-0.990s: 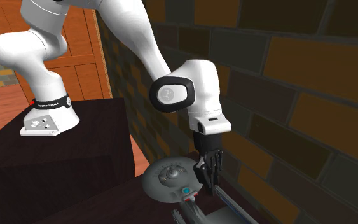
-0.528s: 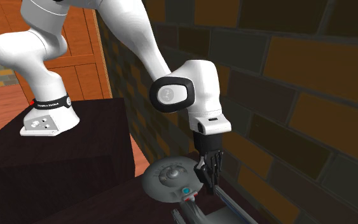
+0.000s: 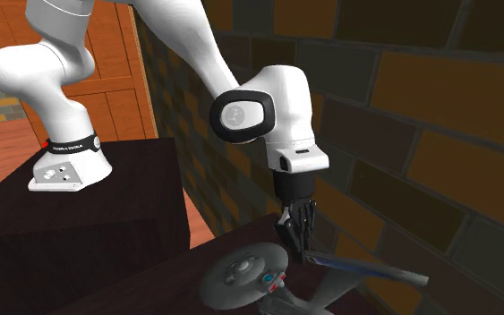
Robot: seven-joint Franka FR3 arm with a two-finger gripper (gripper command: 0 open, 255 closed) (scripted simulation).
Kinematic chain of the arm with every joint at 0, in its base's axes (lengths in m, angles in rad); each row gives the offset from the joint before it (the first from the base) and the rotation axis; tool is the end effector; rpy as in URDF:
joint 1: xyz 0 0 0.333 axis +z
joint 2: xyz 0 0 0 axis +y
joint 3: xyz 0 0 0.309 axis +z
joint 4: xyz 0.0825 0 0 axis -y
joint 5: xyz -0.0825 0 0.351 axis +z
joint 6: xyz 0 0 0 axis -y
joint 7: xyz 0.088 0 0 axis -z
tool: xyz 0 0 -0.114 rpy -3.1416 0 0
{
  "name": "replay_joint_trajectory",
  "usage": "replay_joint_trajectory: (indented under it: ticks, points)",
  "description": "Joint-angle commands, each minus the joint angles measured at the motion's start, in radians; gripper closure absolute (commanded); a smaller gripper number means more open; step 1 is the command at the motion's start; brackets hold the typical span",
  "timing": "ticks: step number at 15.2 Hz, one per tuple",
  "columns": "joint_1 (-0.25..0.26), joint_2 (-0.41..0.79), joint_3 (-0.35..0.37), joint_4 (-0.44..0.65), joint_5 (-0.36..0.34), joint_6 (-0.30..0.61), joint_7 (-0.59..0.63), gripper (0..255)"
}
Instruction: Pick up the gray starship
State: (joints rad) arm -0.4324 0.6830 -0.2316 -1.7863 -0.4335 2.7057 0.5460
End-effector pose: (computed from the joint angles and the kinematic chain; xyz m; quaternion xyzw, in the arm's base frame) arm 0.5322 -0.3796 0.2133 0.9060 -0.3655 0.1018 0.1880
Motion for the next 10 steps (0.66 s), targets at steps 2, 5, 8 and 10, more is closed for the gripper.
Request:
replay_joint_trajectory:
  ticks: [2, 5, 8, 10]
  points:
    - [-0.003, -0.035, 0.004, -0.008, 0.004, -0.024, -0.015, 255]
    - [-0.005, -0.066, 0.009, -0.013, 0.009, -0.049, -0.028, 255]
    - [-0.007, -0.096, 0.014, -0.016, 0.014, -0.075, -0.042, 255]
    - [-0.007, -0.097, 0.014, -0.016, 0.014, -0.076, -0.042, 255]
